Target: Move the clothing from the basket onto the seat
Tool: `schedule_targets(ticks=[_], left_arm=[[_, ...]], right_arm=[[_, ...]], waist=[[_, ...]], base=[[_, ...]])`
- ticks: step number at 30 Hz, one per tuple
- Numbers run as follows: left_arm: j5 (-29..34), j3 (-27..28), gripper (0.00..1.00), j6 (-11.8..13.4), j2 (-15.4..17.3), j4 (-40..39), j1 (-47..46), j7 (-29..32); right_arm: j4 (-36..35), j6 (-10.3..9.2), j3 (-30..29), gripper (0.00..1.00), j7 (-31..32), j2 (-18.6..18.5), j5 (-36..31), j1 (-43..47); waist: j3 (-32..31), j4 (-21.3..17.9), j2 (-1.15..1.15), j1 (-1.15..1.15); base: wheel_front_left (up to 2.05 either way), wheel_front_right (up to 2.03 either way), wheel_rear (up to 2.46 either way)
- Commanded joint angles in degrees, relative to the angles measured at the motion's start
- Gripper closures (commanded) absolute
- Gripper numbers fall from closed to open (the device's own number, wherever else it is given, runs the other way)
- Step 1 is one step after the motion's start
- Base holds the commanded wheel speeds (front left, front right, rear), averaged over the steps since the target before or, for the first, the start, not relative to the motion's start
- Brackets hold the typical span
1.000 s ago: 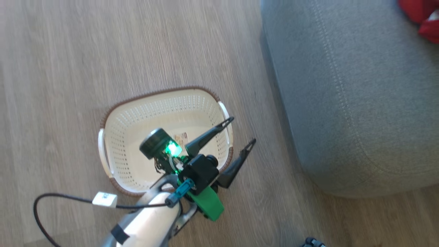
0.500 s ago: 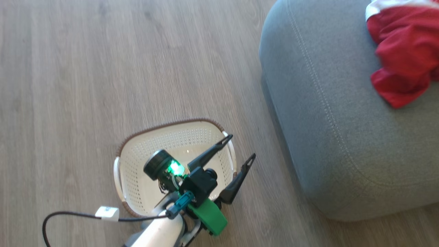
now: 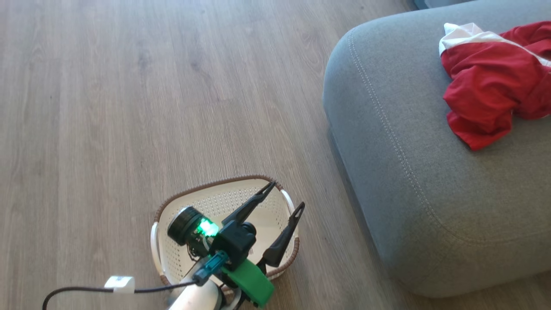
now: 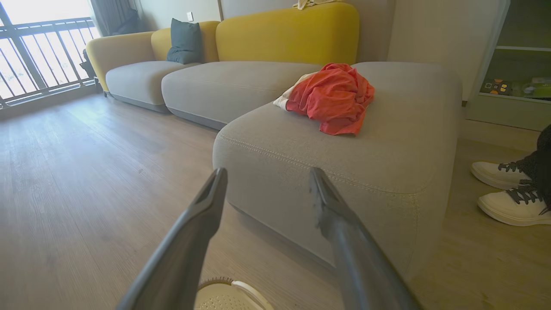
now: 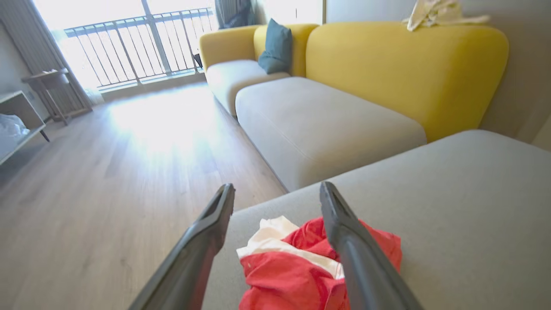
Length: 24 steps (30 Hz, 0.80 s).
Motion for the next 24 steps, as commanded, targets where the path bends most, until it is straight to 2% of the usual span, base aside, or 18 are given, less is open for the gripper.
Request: schedule_targets(ticks=[1,4,8,9,10,14,17,24], left_arm=[[0.15,2.66,0.0,0.09,-0.55,-2.33,-1.1,-0.28],[0.25,3.03,0.0,0.06,-0.65,-2.38,-0.64,-0.28],[0.08,4.23,0.0,0.07,-0.77,-2.68,0.05,-0.28],[-0.06,4.69,0.0,0.12,-0.79,-2.75,0.21,-0.28],[-0.06,4.69,0.0,0.12,-0.79,-2.75,0.21,-0.28],[-0.79,6.34,0.0,0.31,-0.87,-2.74,0.87,-0.28],[-1.11,7.13,0.0,0.67,-0.9,-2.55,1.2,-0.28],[-2.22,8.17,0.0,1.91,-0.92,-2.37,1.56,-0.28]], right_arm=[[-4.91,-0.01,2.63,0.0,-3.01,-1.37,2.25,0.34],[-11.43,-0.01,9.03,0.0,-10.88,-4.91,5.89,4.9],[-17.31,-0.01,12.88,0.0,-22.34,-7.74,12.61,10.0],[-18.71,-0.01,13.68,0.0,-23.56,-7.87,13.61,11.08],[-18.71,-0.01,13.68,0.0,-23.56,-7.87,13.61,11.08],[-25.79,-0.01,15.71,0.0,-25.5,-7.75,16.56,15.94],[-33.47,-0.01,15.8,0.0,-25.6,-7.55,14.61,20.4],[-47.0,-0.01,10.77,0.0,-25.62,-1.6,11.4,33.05]], waist=[[-0.4,0.28,0.0,0.0],[-0.98,1.01,0.0,0.0],[-1.6,2.26,0.0,0.0],[-1.75,2.51,0.0,0.0],[-1.75,2.51,0.0,0.0],[-2.3,3.47,0.0,0.0],[-2.43,4.36,0.0,0.0],[-2.66,7.67,0.0,0.0]], base=[[0.0,0.0,0.0],[0.0,0.0,0.0],[0.0,0.0,0.0],[0.0,0.0,0.0],[0.0,0.0,0.0],[0.0,0.0,0.0],[0.0,0.0,0.0],[0.0,0.0,0.0]])
